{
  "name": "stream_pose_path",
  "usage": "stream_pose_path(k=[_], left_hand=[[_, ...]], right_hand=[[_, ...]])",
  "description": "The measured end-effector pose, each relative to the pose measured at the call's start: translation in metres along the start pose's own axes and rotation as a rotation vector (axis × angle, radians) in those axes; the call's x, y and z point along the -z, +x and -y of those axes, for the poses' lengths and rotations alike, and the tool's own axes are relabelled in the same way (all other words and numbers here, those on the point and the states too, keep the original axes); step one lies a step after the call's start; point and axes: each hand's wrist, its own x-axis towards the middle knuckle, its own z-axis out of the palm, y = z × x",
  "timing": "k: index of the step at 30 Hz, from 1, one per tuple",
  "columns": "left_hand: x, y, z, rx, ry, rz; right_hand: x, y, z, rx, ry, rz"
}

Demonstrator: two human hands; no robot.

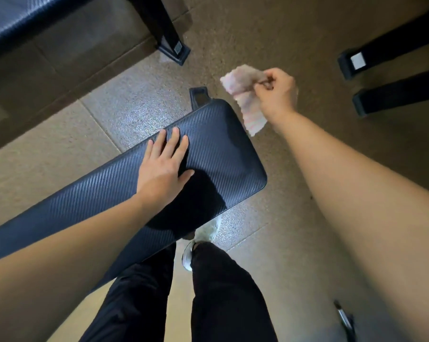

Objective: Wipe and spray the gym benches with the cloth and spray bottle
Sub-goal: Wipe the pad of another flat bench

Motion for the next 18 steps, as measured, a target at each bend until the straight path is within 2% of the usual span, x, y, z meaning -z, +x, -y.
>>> stream_pose_path(k=[2, 4, 8, 10, 15, 18], left_hand=[[-0.001, 0.000, 0.001, -0.011, 0.014, -0.004], [-0.002, -0.001, 0.002, -0.015, 0.025, -0.005], [-0.001, 0.001, -0.001, -0.001, 0.042, 0.007], [0.001, 0.001, -0.004, 0.030, 0.038, 0.035], [0.004, 0.001, -0.014, 0.092, 0.053, 0.079], [0.004, -0.001, -0.018, 0.118, 0.081, 0.084]], right_hand=[[0.014, 0.006, 0.002, -0.064, 0.056, 0.061], [0.023, 0.006, -0.001, -0.174, 0.059, 0.206], [0.028, -0.012, -0.021, -0.482, 0.077, 0.740], [0.031, -0.019, -0.029, -0.558, 0.074, 0.921], [0.039, -0.021, -0.032, -0.674, 0.135, 1.016], [0.034, -0.025, -0.027, -0.682, 0.105, 0.958]])
